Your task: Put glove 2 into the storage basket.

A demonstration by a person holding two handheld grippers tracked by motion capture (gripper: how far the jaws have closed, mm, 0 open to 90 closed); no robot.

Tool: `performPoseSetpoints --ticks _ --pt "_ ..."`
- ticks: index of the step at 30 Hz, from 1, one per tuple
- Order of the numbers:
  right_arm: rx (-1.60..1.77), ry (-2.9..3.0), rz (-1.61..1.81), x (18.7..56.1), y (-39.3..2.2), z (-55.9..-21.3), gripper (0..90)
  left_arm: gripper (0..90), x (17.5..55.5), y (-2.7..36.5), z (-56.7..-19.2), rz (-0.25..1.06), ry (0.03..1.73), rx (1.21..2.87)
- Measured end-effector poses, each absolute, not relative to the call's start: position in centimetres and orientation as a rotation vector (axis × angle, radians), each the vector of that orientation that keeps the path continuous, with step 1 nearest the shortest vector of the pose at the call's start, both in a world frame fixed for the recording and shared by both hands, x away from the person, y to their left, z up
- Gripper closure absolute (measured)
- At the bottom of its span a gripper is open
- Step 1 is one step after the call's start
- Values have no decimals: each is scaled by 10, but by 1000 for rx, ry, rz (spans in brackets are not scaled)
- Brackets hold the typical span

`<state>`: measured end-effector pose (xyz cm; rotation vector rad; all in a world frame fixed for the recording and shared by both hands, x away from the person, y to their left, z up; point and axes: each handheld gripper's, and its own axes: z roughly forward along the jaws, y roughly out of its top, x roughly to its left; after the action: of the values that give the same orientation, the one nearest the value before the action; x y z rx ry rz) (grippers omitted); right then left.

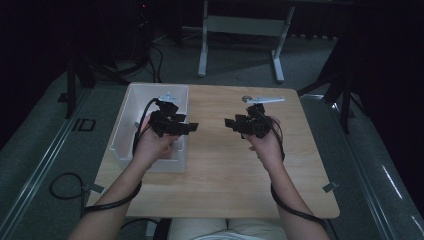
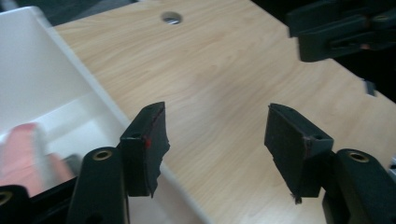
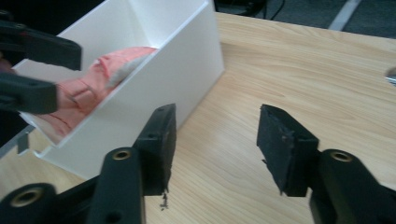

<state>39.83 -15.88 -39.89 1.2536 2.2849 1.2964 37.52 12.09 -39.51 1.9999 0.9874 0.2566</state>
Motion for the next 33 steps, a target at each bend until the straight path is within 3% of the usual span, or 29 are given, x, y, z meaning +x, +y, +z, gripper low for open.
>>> performPoseSetpoints --ticks 5,6,9,10,21,33 --pt "1267 2266 1285 396 -178 -404 373 325 368 98 -396 222 917 2010" --pt "1272 2258 1295 394 -190 -408 296 275 367 94 -396 216 904 2002" --pt "1269 2257 1303 393 -200 -412 247 150 363 85 -399 179 853 1996" --pt "1270 2261 1307 392 -206 -415 227 150 362 82 -400 185 847 1995" --pt "1247 2261 1276 378 -237 -444 184 20 348 31 -425 159 719 2101" --pt "1194 2306 1251 367 -251 -484 159 19 337 5 -465 91 637 2143"
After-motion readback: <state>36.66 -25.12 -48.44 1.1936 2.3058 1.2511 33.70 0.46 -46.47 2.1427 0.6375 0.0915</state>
